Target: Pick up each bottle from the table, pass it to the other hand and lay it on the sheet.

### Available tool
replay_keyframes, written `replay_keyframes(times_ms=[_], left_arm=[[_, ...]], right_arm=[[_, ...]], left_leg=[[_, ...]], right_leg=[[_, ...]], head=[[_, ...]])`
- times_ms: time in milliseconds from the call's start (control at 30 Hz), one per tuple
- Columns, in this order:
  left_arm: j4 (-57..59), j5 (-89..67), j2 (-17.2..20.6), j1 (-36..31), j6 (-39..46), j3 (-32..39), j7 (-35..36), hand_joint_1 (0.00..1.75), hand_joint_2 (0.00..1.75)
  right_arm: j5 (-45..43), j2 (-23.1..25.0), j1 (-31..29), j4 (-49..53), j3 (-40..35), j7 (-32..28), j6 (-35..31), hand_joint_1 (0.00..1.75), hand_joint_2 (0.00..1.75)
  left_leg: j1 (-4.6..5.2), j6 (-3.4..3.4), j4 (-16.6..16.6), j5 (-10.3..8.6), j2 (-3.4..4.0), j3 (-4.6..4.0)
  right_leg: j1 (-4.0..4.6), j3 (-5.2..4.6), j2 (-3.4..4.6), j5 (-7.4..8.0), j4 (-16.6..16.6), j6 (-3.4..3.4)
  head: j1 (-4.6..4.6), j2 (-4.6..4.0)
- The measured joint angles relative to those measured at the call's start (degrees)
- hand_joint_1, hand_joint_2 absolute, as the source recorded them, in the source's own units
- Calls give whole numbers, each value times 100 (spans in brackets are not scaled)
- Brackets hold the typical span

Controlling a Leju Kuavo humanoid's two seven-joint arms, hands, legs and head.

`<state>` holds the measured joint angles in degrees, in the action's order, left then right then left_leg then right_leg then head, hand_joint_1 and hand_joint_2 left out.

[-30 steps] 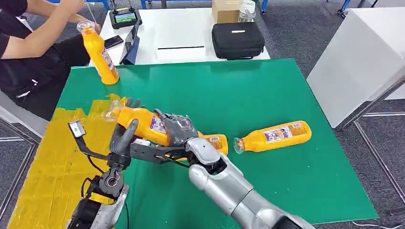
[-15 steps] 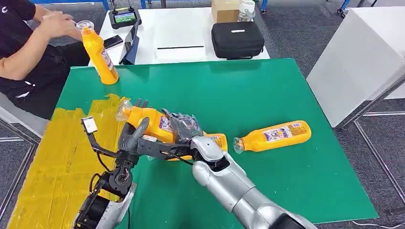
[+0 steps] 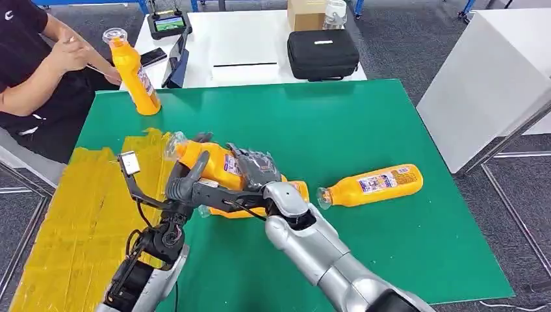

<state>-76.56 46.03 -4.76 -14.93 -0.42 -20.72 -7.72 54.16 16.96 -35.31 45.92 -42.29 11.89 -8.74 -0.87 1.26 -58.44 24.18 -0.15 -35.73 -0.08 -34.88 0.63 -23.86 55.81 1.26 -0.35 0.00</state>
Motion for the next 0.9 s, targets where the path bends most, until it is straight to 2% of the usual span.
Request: replay_keyframes(times_ms=[667,700,733,767,900], left_arm=[[48,-129,-9,-6,83,-2,-168,175,175],[48,-129,-9,-2,83,-2,-177,175,175],[48,-129,-9,1,83,-2,-181,175,175],[48,-131,-9,3,83,-2,-186,175,175],[22,-171,-9,23,72,9,-372,175,175]], right_arm=[[153,79,37,15,76,50,100,175,175],[153,79,38,18,76,57,105,154,175],[155,81,41,18,74,63,105,0,175],[160,81,45,18,74,68,105,0,0],[265,79,58,74,72,114,46,0,0]], left_leg=[[0,0,0,0,0,-1],[0,0,0,0,0,-1],[0,0,0,0,0,-1],[0,0,0,0,0,-1],[0,0,0,0,0,-1]], right_leg=[[0,1,0,0,1,0],[0,1,0,0,1,0],[0,1,0,0,1,0],[0,1,0,0,1,0],[0,1,0,0,1,0]], head=[[-2,0],[0,0],[-2,0],[0,0],[0,0]])
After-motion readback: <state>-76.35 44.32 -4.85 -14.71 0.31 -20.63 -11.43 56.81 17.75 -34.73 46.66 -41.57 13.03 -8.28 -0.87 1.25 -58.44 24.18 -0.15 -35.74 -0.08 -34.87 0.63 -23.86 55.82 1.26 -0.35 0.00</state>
